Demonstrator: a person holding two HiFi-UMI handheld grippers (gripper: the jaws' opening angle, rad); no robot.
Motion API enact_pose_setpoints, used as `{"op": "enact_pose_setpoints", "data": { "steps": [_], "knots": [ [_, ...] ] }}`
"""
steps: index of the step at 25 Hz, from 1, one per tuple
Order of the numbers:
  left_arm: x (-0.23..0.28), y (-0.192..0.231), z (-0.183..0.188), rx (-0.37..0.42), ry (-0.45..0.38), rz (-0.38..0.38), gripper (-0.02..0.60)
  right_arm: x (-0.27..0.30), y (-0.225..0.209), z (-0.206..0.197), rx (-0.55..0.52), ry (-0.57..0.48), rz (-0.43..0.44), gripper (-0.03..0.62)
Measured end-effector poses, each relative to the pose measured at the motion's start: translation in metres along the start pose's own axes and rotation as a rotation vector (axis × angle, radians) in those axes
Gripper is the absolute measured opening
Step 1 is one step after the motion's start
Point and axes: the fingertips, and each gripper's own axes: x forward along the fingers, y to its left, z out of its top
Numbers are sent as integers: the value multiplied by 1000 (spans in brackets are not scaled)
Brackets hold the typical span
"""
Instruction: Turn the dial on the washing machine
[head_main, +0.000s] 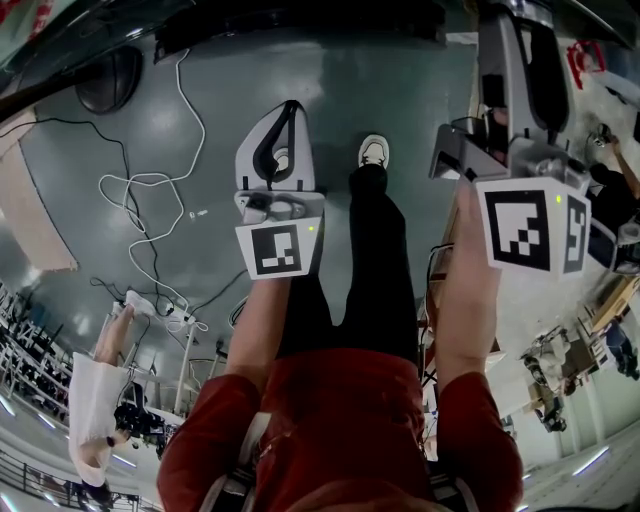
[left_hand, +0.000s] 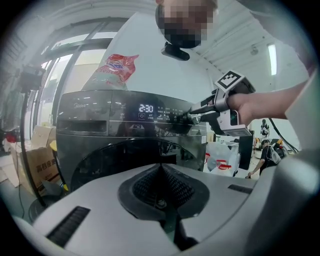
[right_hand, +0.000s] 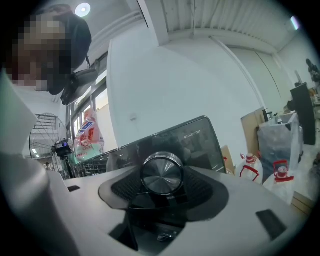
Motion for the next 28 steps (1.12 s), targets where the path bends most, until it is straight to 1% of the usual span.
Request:
{"op": "enact_pose_setpoints", "data": {
  "steps": [6,8,11,16,19,22,23,25,26,27,28],
  "knots": [
    [-3,2,0,10,-2,8,11,-3,-4,-7,52,13,3,284],
    [-3,3,0,11,2,11,11,-7,-9,-13,72,29,-14,293],
    [-6,4,4,11,13,14,11,-19,-19,-21,83,57,-62,293],
    [-18,4,22,19,9,22,11,-51,-27,-44,129,113,-98,291],
    [-28,-2,36,27,14,2,11,-74,-25,-54,101,178,-116,291],
    [-40,-10,51,46,22,-42,11,-96,-13,-67,58,263,-96,291],
    [-47,-13,56,68,29,-62,11,-106,-8,-71,43,294,-86,291],
    [-62,-18,70,136,44,-93,11,-127,4,-77,5,361,-58,290],
    [-70,-18,78,160,52,-94,11,-138,11,-78,-18,391,-41,290],
    [-77,-17,85,160,59,-83,11,-147,18,-78,-43,416,-23,290],
    [-84,-14,90,143,71,-66,11,-156,26,-77,-66,437,-7,288]
  ]
}}
